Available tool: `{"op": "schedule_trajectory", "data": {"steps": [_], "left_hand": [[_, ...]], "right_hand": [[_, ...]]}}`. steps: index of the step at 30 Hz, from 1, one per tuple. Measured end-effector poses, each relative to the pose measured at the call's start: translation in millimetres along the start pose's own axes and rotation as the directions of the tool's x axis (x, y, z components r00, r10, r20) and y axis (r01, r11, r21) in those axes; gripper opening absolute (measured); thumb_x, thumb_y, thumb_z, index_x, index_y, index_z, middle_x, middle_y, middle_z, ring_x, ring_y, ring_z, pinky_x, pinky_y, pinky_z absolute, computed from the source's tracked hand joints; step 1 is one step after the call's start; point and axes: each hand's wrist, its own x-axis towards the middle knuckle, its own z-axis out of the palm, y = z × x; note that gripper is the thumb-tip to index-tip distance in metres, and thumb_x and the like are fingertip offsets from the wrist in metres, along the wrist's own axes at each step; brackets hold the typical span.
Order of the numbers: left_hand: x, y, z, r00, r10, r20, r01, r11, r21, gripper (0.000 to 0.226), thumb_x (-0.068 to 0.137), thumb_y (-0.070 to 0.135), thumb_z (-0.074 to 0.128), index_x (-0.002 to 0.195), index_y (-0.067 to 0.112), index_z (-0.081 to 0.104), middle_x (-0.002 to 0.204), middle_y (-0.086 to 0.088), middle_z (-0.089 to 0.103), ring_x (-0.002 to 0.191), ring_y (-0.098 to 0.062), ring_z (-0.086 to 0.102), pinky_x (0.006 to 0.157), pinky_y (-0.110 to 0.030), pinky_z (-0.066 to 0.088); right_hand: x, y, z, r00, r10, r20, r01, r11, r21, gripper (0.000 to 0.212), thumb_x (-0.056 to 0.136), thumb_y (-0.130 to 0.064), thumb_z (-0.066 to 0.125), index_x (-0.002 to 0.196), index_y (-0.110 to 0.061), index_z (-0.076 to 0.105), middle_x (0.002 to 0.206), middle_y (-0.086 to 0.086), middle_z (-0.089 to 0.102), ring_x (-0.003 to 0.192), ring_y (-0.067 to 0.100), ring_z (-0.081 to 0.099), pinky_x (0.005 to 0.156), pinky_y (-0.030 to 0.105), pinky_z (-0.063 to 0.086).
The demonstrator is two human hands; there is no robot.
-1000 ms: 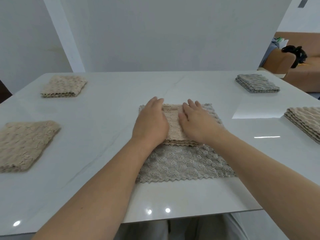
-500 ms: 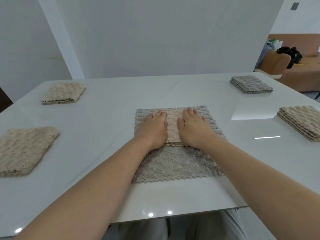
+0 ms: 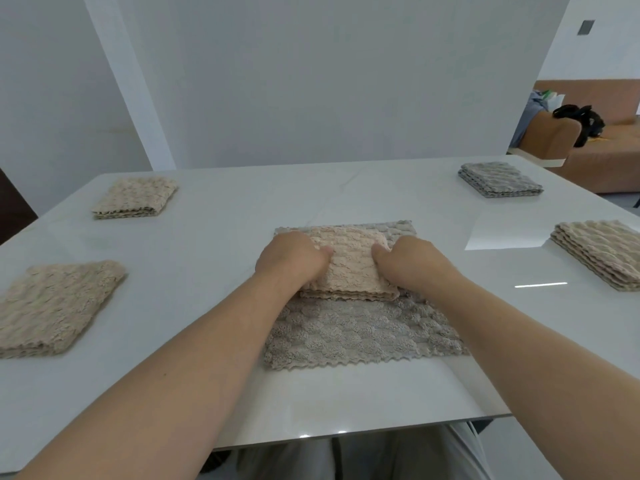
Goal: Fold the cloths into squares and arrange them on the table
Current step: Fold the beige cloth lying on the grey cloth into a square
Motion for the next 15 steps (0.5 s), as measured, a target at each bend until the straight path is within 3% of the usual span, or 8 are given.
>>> {"op": "schedule_trajectory", "data": {"steps": [3,7,8,10,11,13,15], "left_hand": [[2.8,-3.0,-1.9,0.999,0.038,0.032,-0.036,0.998,-0.045,0.054,0.095,0.057,0.056,0.074,0.009,0.068,0.073,0.000,0.066,0.083,-0.022,0.066,0.073,-0.030,0.049],[3.2,-7.2,-6.4,0.998,0.006,0.059,0.012,0.951,-0.309,0.037,0.091,0.041,0.070,0.074,0.011,0.059,0.079,-0.006,0.061,0.071,-0.021,0.057,0.057,-0.029,0.038],[2.7,-7.2,-7.6,0.998,-0.004,0.070,0.032,0.917,-0.397,0.034,0.090,0.039,0.072,0.083,0.007,0.063,0.087,-0.010,0.064,0.078,-0.023,0.061,0.061,-0.029,0.042],[3.2,-7.1,-10.7,0.995,-0.035,0.097,0.085,0.804,-0.589,0.045,0.091,0.038,0.072,0.113,-0.001,0.065,0.116,-0.016,0.066,0.107,-0.031,0.064,0.083,-0.035,0.049],[3.7,-6.6,-12.1,0.992,-0.037,0.124,0.111,0.732,-0.672,0.047,0.091,0.037,0.073,0.118,-0.001,0.063,0.120,-0.016,0.066,0.113,-0.033,0.062,0.092,-0.037,0.049],[5.4,-5.3,-15.3,0.989,-0.041,0.144,0.139,0.608,-0.781,0.037,0.088,0.035,0.077,0.107,0.005,0.065,0.112,-0.013,0.069,0.104,-0.030,0.066,0.096,-0.044,0.052],[10.9,-6.0,-16.8,0.987,-0.029,0.156,0.148,0.528,-0.837,0.035,0.086,0.034,0.079,0.102,0.008,0.063,0.102,-0.009,0.067,0.087,-0.026,0.065,0.082,-0.040,0.053]], "right_hand": [[-0.2,-2.3,-1.6,1.000,-0.008,0.025,0.007,0.998,0.069,0.049,0.099,-0.047,0.044,0.067,-0.011,0.050,0.066,0.004,0.052,0.060,0.019,0.052,0.064,0.029,0.045],[-1.9,-5.5,-7.5,0.997,0.035,0.069,-0.060,0.908,0.415,0.043,0.093,-0.034,0.062,0.059,-0.016,0.046,0.050,-0.001,0.041,0.045,0.017,0.039,0.051,0.022,0.035],[-3.0,-6.8,-9.9,0.997,0.034,0.067,-0.063,0.865,0.498,0.041,0.093,-0.032,0.064,0.060,-0.016,0.047,0.052,-0.001,0.042,0.046,0.017,0.039,0.052,0.023,0.036],[-6.2,-11.5,-16.1,0.998,0.017,0.064,-0.054,0.771,0.634,0.034,0.096,-0.028,0.064,0.067,-0.015,0.050,0.061,0.005,0.050,0.052,0.019,0.048,0.055,0.031,0.043],[-7.6,-13.9,-19.4,0.998,0.009,0.064,-0.050,0.728,0.684,0.031,0.098,-0.027,0.062,0.073,-0.013,0.050,0.068,0.008,0.056,0.056,0.022,0.055,0.058,0.034,0.049],[-6.1,-17.4,-24.1,0.999,0.004,0.042,-0.033,0.692,0.721,0.027,0.100,-0.028,0.059,0.080,-0.013,0.048,0.077,0.014,0.060,0.060,0.027,0.061,0.058,0.037,0.052],[1.5,-16.9,-26.4,1.000,0.009,-0.004,-0.003,0.707,0.707,0.028,0.099,-0.030,0.061,0.081,-0.013,0.048,0.074,0.014,0.058,0.056,0.026,0.058,0.050,0.032,0.049]]}}
